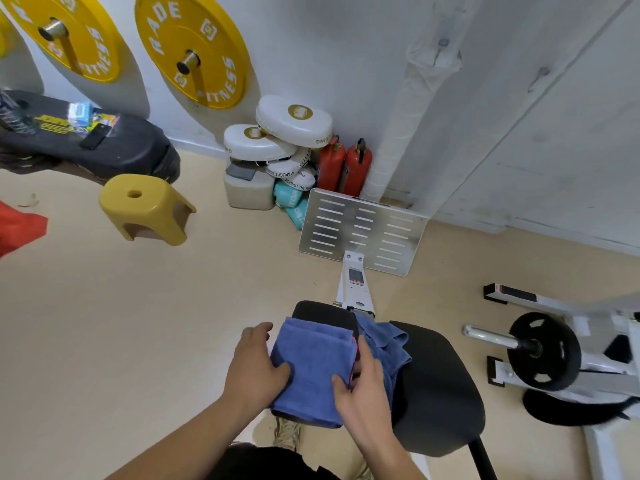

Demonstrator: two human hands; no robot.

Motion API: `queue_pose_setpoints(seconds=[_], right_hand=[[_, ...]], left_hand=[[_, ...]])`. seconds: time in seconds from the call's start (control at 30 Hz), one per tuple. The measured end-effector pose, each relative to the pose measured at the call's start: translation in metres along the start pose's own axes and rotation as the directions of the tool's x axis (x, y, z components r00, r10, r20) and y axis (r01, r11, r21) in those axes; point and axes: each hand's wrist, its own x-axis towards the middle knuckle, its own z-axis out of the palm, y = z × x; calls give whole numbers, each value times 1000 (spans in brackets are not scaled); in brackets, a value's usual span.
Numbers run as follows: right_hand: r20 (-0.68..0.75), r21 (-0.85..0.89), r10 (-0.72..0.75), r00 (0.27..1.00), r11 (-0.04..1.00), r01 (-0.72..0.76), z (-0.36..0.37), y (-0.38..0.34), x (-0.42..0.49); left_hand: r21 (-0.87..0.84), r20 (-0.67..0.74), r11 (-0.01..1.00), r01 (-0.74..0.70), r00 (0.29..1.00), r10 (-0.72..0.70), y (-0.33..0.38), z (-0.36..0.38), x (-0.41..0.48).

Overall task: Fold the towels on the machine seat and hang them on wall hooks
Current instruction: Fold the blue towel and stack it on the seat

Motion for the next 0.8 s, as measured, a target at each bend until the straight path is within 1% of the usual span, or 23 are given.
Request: queue_pose_setpoints(seconds=[0.03,0.07,0.1,0.13,0.17,0.2,0.23,0.27,0.3,0.37,0.43,0.53,0.57,0.6,0.63,0.67,0.7,0.73,0.77,0.8], right_hand=[[-46,-82,-34,998,996,30,-2,-2,1],[-76,-170,-82,994,983,68,-5,-4,3],[-69,-241,-140,988,963,120,-8,-4,4],[-21,-300,-196,980,937,181,-11,-4,4],[52,-340,-226,973,912,230,-13,-3,5],[133,-365,-221,966,895,255,-14,1,8],[212,-376,-180,961,892,250,-15,5,10],[276,-383,-129,952,894,232,-16,9,12],[319,-387,-91,943,896,217,-16,13,13],[338,-407,-59,939,891,202,-13,19,14],[303,-444,-47,952,877,184,-10,21,15],[285,-504,-41,958,843,186,-8,22,21],[300,-472,-36,953,863,181,-10,22,24],[305,-386,-26,952,911,149,-15,22,25],[280,-258,-25,960,961,100,-22,23,27],[215,-147,-32,976,987,64,-29,26,28],[107,-104,-47,993,993,58,-36,31,30],[-1,-136,-47,999,990,46,-44,37,33],[-93,-210,-40,995,977,19,-50,45,38],[-142,-300,-5,990,953,-39,-57,56,44]], left_hand=[[81,-81,990,-115,989,122,-1,0,-2],[173,-119,950,-260,952,282,0,0,-4],[243,-100,885,-397,897,430,1,2,-5],[280,-32,822,-496,851,524,3,3,-7],[293,75,782,-550,829,554,3,7,-8],[311,182,759,-572,820,543,1,10,-8],[339,263,744,-576,817,513,-2,13,-6],[375,316,731,-571,820,478,-5,16,-4],[412,336,712,-568,821,460,-8,18,-2],[477,352,674,-564,825,442,-11,21,0],[524,334,643,-559,829,448,-9,26,0],[539,300,632,-556,828,473,-3,32,1],[541,297,637,-549,833,466,0,31,1],[544,300,640,-543,838,456,4,30,1],[545,312,641,-541,840,444,8,28,1],[539,320,646,-541,841,437,12,26,2],[530,311,655,-539,842,441,16,24,1],[527,283,656,-541,839,465,21,22,0],[518,253,657,-548,831,495,25,21,-2],[492,235,665,-561,822,519,31,20,-4]])
